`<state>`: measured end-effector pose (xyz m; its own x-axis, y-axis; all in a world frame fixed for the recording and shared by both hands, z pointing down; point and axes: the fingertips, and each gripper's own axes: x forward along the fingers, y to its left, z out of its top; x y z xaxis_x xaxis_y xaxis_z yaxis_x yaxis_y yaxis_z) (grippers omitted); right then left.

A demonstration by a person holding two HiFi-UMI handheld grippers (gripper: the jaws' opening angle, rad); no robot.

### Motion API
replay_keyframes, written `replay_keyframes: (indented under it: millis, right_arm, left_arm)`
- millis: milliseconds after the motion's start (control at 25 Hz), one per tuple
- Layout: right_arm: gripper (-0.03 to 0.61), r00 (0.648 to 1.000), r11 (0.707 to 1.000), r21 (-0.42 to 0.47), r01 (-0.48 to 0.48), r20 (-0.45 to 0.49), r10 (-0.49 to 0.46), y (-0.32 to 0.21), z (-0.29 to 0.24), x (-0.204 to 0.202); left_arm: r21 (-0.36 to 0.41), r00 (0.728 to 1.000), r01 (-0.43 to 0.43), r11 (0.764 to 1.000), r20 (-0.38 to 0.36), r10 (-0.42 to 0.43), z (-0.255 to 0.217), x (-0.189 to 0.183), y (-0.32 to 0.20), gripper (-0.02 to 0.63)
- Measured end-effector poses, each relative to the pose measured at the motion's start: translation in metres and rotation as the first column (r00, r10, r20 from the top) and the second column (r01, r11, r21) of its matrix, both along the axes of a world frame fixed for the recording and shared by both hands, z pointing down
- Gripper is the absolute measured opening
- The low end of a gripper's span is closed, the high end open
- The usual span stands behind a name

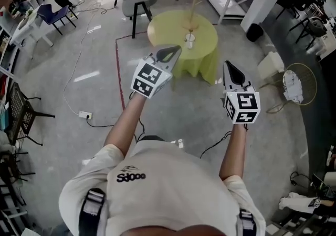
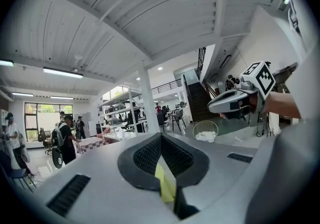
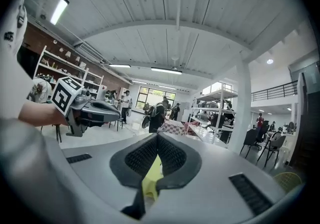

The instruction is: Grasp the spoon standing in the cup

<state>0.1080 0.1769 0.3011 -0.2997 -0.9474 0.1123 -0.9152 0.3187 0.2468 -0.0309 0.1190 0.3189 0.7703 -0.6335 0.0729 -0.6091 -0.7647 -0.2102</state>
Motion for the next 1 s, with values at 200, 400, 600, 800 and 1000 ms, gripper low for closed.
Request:
replay_keyframes:
  millis: [200, 400, 600, 800, 1000]
  right_arm:
    - [0.021, 0.999, 0.998, -0.038, 0.040, -0.013, -0.041, -0.004, 0.015, 0.005]
    - [0.021, 0.998, 0.997, -0.050, 0.058, 0.000, -0.058, -0.014, 0.024, 0.012]
    - [0.021, 0.997, 0.997, -0.048, 0.064, 0.038, -0.063, -0.042, 0.028, 0.027]
    - [0.021, 0.997, 0.997, -0.045, 0.070, 0.031, -0.069, -0.095, 0.036, 0.017]
    - [0.021, 0.998, 0.998, -0.022, 0.053, 0.036, -0.053, -0.169, 0.031, 0.020]
  left_arm:
    - [-0.013, 1.000, 0.022, 1.000, 0.020, -0.022, 0.008, 0.010, 0.001, 0.026]
    - [-0.024, 0.999, 0.032, 0.999, 0.021, -0.032, 0.016, 0.020, -0.008, 0.026]
    - [-0.028, 0.999, 0.025, 0.999, 0.028, -0.025, 0.025, 0.037, -0.033, 0.026]
    - [-0.037, 1.000, 0.025, 0.999, 0.019, -0.024, 0.034, 0.029, -0.091, 0.026]
    - [-0.030, 1.000, 0.009, 1.000, 0.010, -0.009, 0.031, 0.031, -0.167, 0.026]
